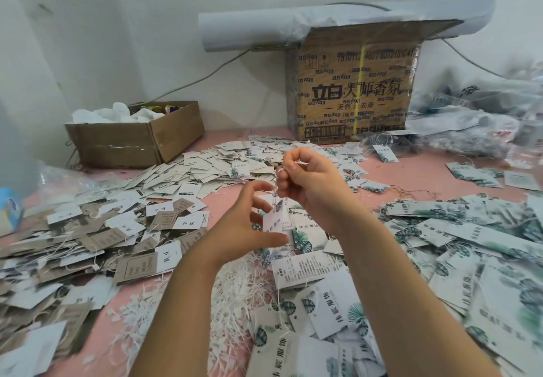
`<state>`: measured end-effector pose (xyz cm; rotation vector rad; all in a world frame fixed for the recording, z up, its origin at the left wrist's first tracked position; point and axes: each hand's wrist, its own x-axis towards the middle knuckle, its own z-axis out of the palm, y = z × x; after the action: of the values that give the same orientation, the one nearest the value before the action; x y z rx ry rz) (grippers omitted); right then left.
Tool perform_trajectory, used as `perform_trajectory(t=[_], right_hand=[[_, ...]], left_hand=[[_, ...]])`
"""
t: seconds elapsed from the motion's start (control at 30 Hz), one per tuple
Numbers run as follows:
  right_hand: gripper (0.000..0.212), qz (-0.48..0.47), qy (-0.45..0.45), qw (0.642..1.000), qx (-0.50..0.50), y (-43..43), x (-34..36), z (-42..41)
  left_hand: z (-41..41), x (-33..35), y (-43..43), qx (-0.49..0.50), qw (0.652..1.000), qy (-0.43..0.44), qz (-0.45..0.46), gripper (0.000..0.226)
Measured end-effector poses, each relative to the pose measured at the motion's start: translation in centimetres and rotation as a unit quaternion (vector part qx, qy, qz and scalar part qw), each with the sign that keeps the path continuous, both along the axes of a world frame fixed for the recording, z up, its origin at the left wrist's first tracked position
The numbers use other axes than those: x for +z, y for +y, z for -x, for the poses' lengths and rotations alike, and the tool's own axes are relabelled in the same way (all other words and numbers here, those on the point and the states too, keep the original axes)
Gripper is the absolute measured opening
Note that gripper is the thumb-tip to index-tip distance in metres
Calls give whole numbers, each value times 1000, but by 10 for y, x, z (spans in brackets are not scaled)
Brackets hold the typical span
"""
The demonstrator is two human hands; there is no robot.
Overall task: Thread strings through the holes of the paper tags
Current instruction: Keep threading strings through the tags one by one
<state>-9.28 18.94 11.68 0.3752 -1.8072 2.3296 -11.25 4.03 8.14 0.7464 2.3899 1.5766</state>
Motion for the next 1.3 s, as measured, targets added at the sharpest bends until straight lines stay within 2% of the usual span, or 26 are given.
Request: perform_trajectory(t=[0.13,0.33,0.43,0.57,0.67,0.7,0.73,0.8,0.87,1.0,1.13,1.2,1.3], right_hand=[[21,20,8,999,-27,6,1,0],[16,-50,-45,995,-71,23,-5,3],[21,-77,-71,994,-39,27,-8,3],[25,-115,-95,988,40,27,-7,1],[50,-163,-100,978,80,27,-8,0],[53,-183,-93,974,94,27,-7,-1],[48,-202,-85,970,104,26,-7,-2],[21,-222,-67,968,94,25,-7,-3],[3,-230,-59,969,74,25,-8,-2],[14,-232,-74,966,81,28,-8,-1],[15,-251,-99,957,103,36,-8,-2],[13,-272,-121,945,138,40,-7,-4],[7,-361,-161,896,201,42,-5,-8]], left_hand=[[4,-2,-1,19,999,14,-25,47],[5,2,-7,17,991,14,-129,47],[4,4,-6,25,984,11,-175,48],[4,4,-4,33,982,19,-186,46],[3,5,-3,39,979,18,-199,45],[3,6,-2,41,978,16,-204,45],[3,6,-2,43,977,15,-208,46],[3,6,-2,49,976,13,-213,48],[3,6,-1,54,977,11,-208,47],[3,7,-3,53,983,-8,-177,46],[4,6,-9,75,987,-31,-139,41],[6,4,-13,88,989,-38,-109,40],[9,-2,-18,105,994,-31,-12,27]])
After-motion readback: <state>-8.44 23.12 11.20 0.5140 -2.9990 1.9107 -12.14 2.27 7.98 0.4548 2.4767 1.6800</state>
